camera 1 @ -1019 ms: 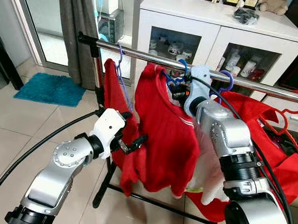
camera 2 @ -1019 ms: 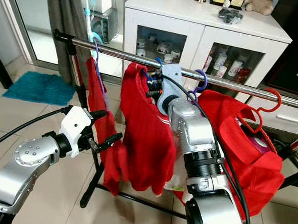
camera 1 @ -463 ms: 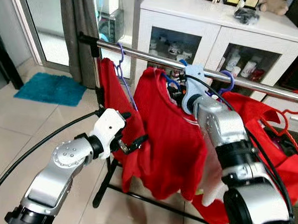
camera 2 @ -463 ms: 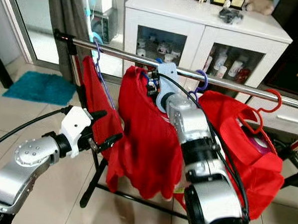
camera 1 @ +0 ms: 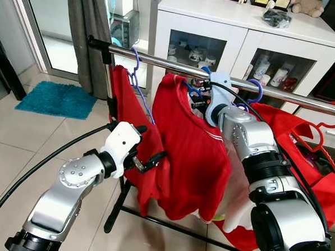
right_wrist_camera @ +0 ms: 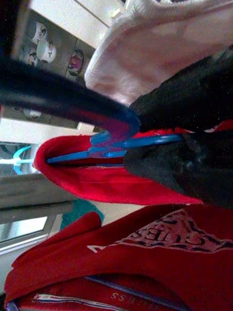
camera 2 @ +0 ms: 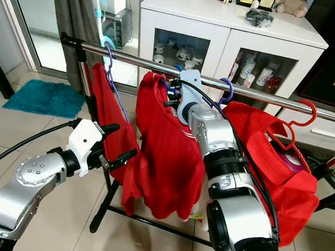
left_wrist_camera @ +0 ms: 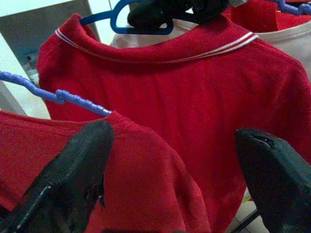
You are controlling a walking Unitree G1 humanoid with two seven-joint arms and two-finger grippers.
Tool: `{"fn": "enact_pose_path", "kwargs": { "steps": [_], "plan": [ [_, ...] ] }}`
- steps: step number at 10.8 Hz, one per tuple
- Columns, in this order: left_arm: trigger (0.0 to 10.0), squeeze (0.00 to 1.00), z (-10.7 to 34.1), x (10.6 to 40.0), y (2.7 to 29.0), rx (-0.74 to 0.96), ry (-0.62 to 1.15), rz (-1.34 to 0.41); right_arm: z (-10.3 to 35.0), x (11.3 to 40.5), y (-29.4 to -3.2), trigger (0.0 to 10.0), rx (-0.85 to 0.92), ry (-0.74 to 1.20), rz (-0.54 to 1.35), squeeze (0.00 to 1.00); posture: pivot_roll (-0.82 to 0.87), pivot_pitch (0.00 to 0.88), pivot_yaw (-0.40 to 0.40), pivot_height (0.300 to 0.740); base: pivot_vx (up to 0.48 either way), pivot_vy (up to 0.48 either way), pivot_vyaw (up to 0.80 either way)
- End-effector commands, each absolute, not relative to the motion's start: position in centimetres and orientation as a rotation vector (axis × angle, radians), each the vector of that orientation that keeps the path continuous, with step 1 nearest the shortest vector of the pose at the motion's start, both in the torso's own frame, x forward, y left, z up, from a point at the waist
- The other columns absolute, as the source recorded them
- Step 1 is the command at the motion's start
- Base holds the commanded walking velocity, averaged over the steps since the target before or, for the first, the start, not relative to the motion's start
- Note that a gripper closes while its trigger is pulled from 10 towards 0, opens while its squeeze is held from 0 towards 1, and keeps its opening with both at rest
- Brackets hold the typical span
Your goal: Hang hanger
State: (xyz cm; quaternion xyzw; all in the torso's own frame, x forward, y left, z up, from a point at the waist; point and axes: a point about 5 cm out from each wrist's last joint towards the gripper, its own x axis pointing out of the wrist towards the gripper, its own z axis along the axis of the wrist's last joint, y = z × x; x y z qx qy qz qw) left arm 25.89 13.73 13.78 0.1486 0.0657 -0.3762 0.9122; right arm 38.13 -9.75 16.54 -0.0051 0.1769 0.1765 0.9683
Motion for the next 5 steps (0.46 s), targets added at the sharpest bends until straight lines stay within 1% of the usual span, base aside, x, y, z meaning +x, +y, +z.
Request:
{"fn": "enact_pose_path", "kwargs": {
  "steps": [1,5],
  "plan": [
    [10.0,0.0,13.86,25.97,13.47,0.319,0.135,-0.787,16.98,38.41,-9.96,0.0,0.004,0.346,0.351,0.0,-0.05,0.0,-0.088,0.74,0.0,0.0,0.0],
    [10.0,0.0,13.95,26.14,13.44,0.322,0.128,-0.788,17.29,38.35,-9.99,0.0,0.002,0.322,0.353,0.0,-0.05,0.0,-0.08,0.74,0.0,0.0,0.0]
  ]
}}
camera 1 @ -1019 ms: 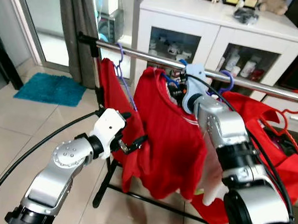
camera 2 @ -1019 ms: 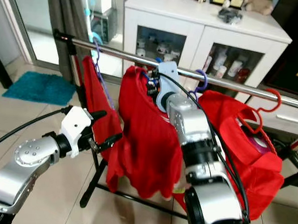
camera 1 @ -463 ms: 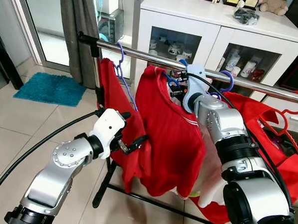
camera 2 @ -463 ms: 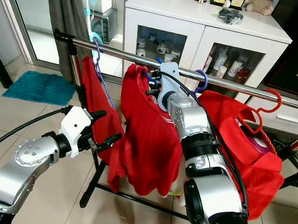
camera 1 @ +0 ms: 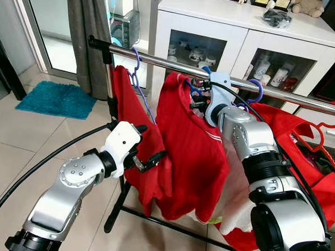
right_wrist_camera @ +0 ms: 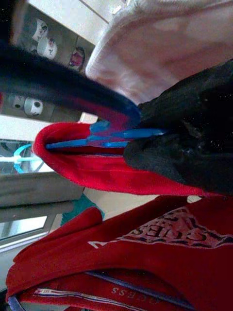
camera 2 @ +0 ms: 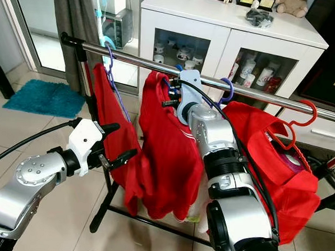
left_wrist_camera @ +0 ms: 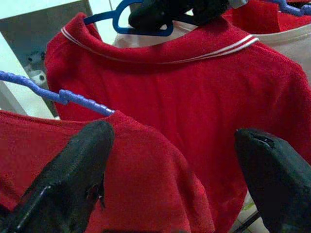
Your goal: Hang hanger
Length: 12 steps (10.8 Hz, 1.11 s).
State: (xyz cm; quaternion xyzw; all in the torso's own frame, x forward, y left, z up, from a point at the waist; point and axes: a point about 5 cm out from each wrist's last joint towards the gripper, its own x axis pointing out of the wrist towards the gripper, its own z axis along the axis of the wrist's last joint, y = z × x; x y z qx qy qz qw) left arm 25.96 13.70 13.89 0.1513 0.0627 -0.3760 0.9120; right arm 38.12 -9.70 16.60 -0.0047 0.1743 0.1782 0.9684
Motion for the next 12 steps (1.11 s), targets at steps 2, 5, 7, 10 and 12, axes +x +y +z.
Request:
{"fn": "enact_pose_path", "kwargs": {
  "steps": [2,5,7,10,12],
  "plan": [
    [10.0,0.0,14.5,26.5,13.6,0.272,0.103,-0.727,18.7,38.0,-10.6,0.0,0.011,0.24,0.349,0.0,-0.05,0.0,-0.077,0.74,0.0,0.0,0.0],
    [10.0,0.0,14.2,26.5,14.3,0.25,0.108,-0.648,21.1,35.6,-11.9,0.0,0.046,0.074,0.38,0.0,-0.06,0.0,-0.067,0.74,0.0,0.0,0.0],
    [10.0,0.0,14.0,26.5,14.0,0.243,0.119,-0.647,19.5,33.5,-12.1,0.0,0.012,0.073,0.422,0.0,-0.07,0.0,-0.061,0.74,0.0,0.0,0.0],
    [10.0,0.0,14.0,26.8,13.9,0.228,0.124,-0.631,16.5,31.2,-12.3,0.0,0.006,0.143,0.452,0.0,-0.07,0.0,-0.054,0.74,-0.27,0.0,0.0],
    [10.0,0.0,13.8,26.6,14.0,0.223,0.133,-0.624,15.1,30.4,-12.6,0.0,-0.029,0.169,0.44,0.0,-0.07,0.0,-0.062,0.74,-0.277,0.0,0.0]
  ]
}}
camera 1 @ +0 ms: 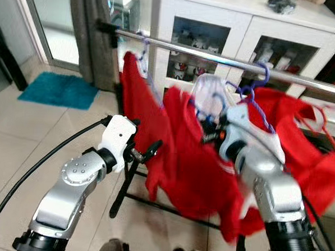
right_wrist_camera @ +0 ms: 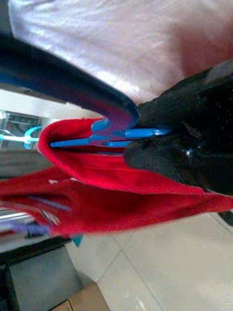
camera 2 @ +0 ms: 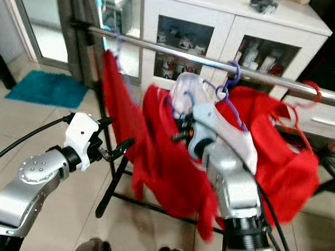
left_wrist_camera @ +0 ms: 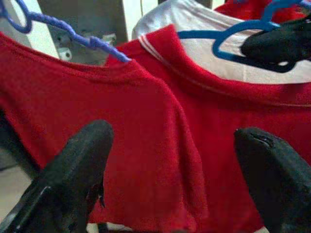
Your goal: Hang hanger
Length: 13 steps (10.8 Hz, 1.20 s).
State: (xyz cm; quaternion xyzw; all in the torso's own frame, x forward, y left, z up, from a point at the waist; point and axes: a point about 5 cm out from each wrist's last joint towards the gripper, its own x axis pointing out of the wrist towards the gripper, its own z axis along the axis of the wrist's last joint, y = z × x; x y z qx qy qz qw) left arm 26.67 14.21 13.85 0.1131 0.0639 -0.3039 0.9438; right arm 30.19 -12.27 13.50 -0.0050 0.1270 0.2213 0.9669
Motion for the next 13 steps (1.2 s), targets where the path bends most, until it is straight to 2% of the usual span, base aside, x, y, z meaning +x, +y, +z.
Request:
{"fn": "enact_pose_path", "kwargs": {
  "steps": [1,6,9,10,12,13],
  "plan": [
    [10.0,0.0,13.7,26.6,14.1,0.223,0.136,-0.615,15.0,30.3,-12.8,0.0,-0.022,0.171,0.426,0.0,-0.06,0.0,-0.073,0.74,-0.277,0.0,0.0],
    [10.0,0.0,13.8,27.3,13.7,0.205,0.12,-0.598,14.7,30.3,-14.1,0.0,-0.042,0.169,0.368,0.0,-0.08,0.0,-0.08,0.74,-0.265,0.0,0.0],
    [10.0,0.0,14.1,28.9,12.6,0.209,0.109,-0.619,16.1,30.8,-12.9,0.0,-0.042,0.092,0.467,0.0,-0.09,0.0,-0.074,0.74,-0.081,0.0,0.0],
    [10.0,1.0,14.2,30.4,12.7,0.143,0.127,-0.548,16.8,30.0,-11.4,0.0,-0.011,0.042,0.587,0.0,-0.09,0.0,-0.089,0.74,0.0,0.0,0.0],
    [10.0,1.0,15.9,31.6,11.4,0.081,0.043,-0.575,17.5,29.5,-9.3,0.0,-0.055,0.0,0.746,0.0,-0.09,0.0,-0.092,0.74,0.0,0.0,0.0],
    [10.0,1.0,17.3,31.5,10.2,-0.016,-0.019,-0.649,17.7,29.7,-8.5,0.0,-0.085,-0.014,0.784,0.0,-0.1,0.0,-0.083,0.74,0.0,0.0,0.0]
  ]
}}
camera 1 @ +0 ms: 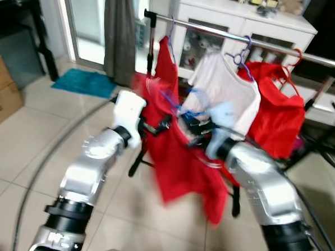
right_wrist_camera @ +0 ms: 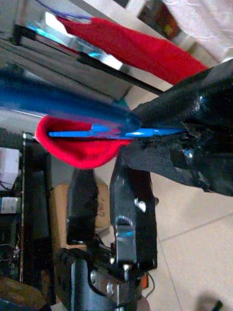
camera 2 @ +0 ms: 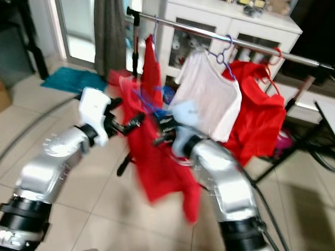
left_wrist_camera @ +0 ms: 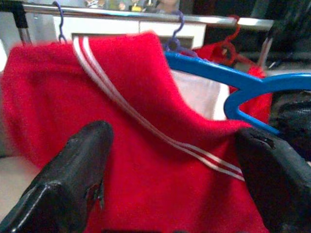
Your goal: Hang hanger
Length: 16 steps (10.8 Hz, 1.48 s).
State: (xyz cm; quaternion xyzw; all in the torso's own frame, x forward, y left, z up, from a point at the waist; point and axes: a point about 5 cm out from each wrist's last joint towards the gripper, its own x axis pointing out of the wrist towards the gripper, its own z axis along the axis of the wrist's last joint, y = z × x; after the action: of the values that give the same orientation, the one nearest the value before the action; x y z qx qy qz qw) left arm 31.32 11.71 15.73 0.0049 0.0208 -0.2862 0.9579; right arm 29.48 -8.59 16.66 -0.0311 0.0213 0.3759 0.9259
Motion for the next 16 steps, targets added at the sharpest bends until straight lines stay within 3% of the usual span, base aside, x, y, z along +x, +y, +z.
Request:
{"fn": "enact_pose_path", "kwargs": {
  "steps": [1,2,3,6,7,9,12,13,14,16],
  "plan": [
    [10.0,1.0,17.3,31.5,10.2,-0.016,-0.019,-0.649,17.7,29.7,-8.5,0.0,-0.085,-0.014,0.784,0.0,-0.1,0.0,-0.083,0.74,0.0,0.0,0.0],
    [10.0,0.91,17.6,31.4,10.1,-0.059,-0.036,-0.662,17.7,29.7,-8.1,0.0,-0.098,-0.02,0.804,0.0,-0.09,0.0,-0.102,0.74,0.0,0.0,0.0],
    [10.0,0.0,17.2,31.5,10.0,-0.081,-0.008,-0.664,17.8,29.7,-7.7,0.0,-0.102,-0.03,0.838,0.0,-0.08,0.0,-0.117,0.74,0.0,0.0,0.0],
    [10.0,0.0,16.5,29.6,8.6,-0.057,0.016,-0.829,17.7,30.5,-7.5,0.0,-0.161,-0.016,0.853,0.0,-0.09,0.0,-0.103,0.74,0.0,0.0,0.0],
    [10.0,0.0,15.8,29.4,9.3,0.007,0.052,-0.792,17.4,30.7,-7.5,0.0,-0.17,0.001,0.835,0.0,-0.08,0.0,-0.106,0.74,0.0,0.0,0.0],
    [10.0,0.0,16.0,29.3,10.4,-0.067,0.044,-0.74,17.4,31.2,-7.4,0.0,-0.168,-0.001,0.828,0.0,-0.08,0.0,-0.101,0.74,0.0,0.0,0.0],
    [10.0,0.0,16.0,29.6,9.7,-0.12,0.09,-0.759,17.2,31.1,-6.6,0.0,-0.178,-0.006,0.875,0.0,-0.07,0.0,-0.116,0.74,0.0,0.0,0.0],
    [1.6,0.0,14.9,30.7,10.9,-0.114,0.162,-0.62,17.7,31.3,-6.4,0.0,-0.184,-0.019,0.882,0.0,-0.08,0.0,-0.101,0.74,0.0,0.0,0.0],
    [0.0,0.0,14.9,31.0,11.2,-0.122,0.164,-0.595,17.9,31.4,-6.5,0.0,-0.184,-0.027,0.878,0.0,-0.08,0.0,-0.098,0.74,0.0,0.0,0.0],
    [0.0,0.0,15.2,31.0,11.6,-0.124,0.155,-0.586,17.6,31.3,-6.6,0.0,-0.183,-0.024,0.876,0.0,-0.08,0.0,-0.096,0.74,0.0,0.0,0.0]
  ]
}}
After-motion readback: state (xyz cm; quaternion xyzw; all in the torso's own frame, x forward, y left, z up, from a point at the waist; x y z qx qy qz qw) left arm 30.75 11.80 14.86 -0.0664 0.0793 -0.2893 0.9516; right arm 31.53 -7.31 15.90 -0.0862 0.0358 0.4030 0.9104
